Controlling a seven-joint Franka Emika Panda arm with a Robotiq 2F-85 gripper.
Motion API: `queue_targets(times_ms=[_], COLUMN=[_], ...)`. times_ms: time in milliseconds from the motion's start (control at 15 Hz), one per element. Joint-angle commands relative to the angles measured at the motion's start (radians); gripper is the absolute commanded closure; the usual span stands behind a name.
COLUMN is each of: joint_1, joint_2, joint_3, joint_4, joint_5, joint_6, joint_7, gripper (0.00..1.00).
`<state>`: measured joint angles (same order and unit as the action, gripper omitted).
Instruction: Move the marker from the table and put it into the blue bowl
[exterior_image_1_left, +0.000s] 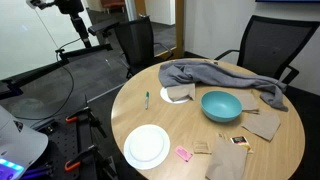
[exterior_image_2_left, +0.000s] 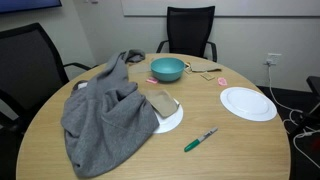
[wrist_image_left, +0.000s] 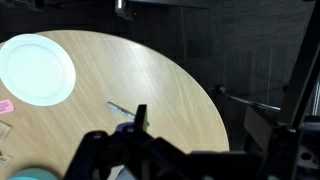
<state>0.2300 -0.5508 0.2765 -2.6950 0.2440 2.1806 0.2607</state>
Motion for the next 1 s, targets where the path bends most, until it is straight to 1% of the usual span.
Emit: queue_targets(times_ms=[0, 333, 533, 800, 933], joint_1=[0.007, 0.007, 0.002, -0.007, -0.008], joint_2=[0.001, 0.001, -0.009, 0.002, 0.01], joint_3=[-0.008, -0.008, -0.02, -0.052, -0.077], joint_4=[0.001, 0.001, -0.005, 0.001, -0.003], joint_5=[-0.005, -0.005, -0.034, -0.138, -0.189], joint_6=[-0.001, -0.001, 0.009, 0.016, 0.051], joint_7=[0.004, 0.004, -0.039, -0.169, -0.251], gripper=[0.0, 0.0, 0.0, 0.0, 0.0])
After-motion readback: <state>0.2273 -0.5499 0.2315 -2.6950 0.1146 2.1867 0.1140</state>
